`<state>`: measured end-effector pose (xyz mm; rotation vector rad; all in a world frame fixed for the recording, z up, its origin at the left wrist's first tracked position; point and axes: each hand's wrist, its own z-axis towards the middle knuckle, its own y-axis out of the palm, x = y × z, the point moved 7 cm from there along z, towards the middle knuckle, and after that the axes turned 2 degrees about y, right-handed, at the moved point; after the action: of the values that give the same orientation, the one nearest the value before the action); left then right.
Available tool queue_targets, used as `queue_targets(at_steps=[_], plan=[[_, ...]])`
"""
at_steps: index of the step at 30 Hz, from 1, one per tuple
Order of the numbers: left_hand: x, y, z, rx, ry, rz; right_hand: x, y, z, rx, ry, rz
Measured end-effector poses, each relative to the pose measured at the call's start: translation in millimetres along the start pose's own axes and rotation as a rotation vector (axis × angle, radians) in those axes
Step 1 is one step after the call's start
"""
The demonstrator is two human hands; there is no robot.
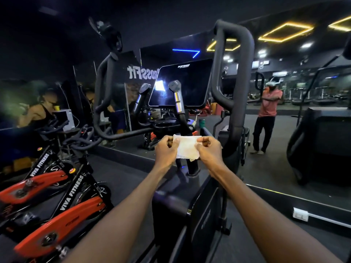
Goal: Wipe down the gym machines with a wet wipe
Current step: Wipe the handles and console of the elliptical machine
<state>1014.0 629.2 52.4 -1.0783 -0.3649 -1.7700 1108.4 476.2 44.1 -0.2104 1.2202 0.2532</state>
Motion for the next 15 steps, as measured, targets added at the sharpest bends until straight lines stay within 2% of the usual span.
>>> queue_targets(at_steps=[7,15], plan=[[-11.1,19.4,90.7,0.06,0.1,-0.063,-18.0,32.6,78.1,0.075,-0.119,-0.114],[-22.7,39.7,195.3,0.029,0.18,-0.076,-53.6,74.2,158.1,0.218,-0.23,-0.328]])
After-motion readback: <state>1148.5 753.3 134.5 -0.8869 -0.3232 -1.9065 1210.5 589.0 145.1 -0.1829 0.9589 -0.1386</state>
